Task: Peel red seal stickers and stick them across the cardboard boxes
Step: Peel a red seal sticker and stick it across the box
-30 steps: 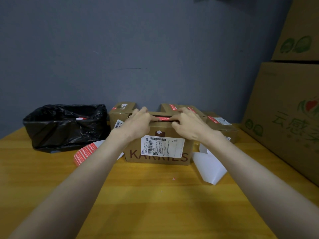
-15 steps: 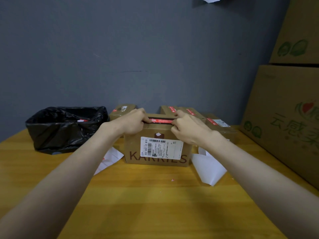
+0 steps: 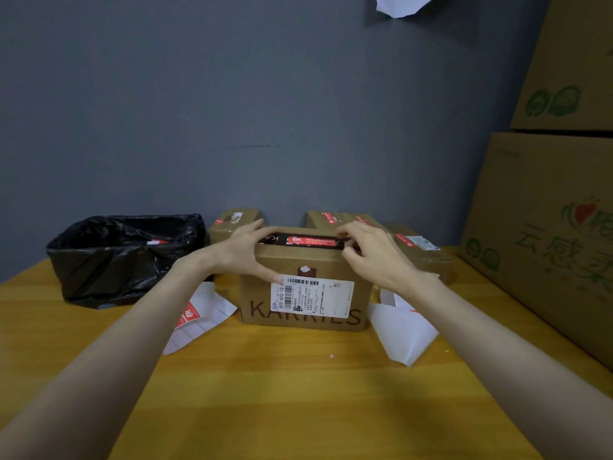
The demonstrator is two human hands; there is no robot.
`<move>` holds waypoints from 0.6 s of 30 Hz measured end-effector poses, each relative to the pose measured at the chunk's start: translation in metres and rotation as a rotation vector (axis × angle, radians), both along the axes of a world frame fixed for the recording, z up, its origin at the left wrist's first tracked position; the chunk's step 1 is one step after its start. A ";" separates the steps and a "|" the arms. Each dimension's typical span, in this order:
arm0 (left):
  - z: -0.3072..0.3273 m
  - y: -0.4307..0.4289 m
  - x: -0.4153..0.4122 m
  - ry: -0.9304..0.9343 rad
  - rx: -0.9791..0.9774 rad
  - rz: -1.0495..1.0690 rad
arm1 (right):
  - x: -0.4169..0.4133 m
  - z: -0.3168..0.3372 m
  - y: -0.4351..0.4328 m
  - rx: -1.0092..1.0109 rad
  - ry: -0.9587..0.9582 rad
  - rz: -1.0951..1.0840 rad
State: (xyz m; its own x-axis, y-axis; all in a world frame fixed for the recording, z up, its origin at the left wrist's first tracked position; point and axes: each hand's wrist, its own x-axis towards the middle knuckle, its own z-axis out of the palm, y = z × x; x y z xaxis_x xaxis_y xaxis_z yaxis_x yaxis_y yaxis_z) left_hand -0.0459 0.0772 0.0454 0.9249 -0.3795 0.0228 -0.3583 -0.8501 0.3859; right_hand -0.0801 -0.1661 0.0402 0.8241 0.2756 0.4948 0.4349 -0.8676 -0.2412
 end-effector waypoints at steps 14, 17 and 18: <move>0.018 0.004 0.006 0.110 0.085 -0.015 | 0.006 -0.013 -0.010 0.450 -0.016 0.123; 0.019 0.013 -0.003 0.105 -0.047 -0.015 | 0.005 -0.014 -0.002 0.651 -0.101 0.101; 0.021 0.017 -0.007 0.101 -0.084 -0.009 | 0.005 -0.013 0.000 0.700 -0.122 0.090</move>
State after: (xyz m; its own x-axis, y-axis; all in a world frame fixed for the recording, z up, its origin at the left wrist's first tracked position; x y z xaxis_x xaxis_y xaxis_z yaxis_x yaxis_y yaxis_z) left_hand -0.0529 0.0944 0.0660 0.9208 -0.3882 -0.0386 -0.3211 -0.8105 0.4898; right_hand -0.0755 -0.1658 0.0272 0.7406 -0.0761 0.6677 0.5569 -0.4867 -0.6731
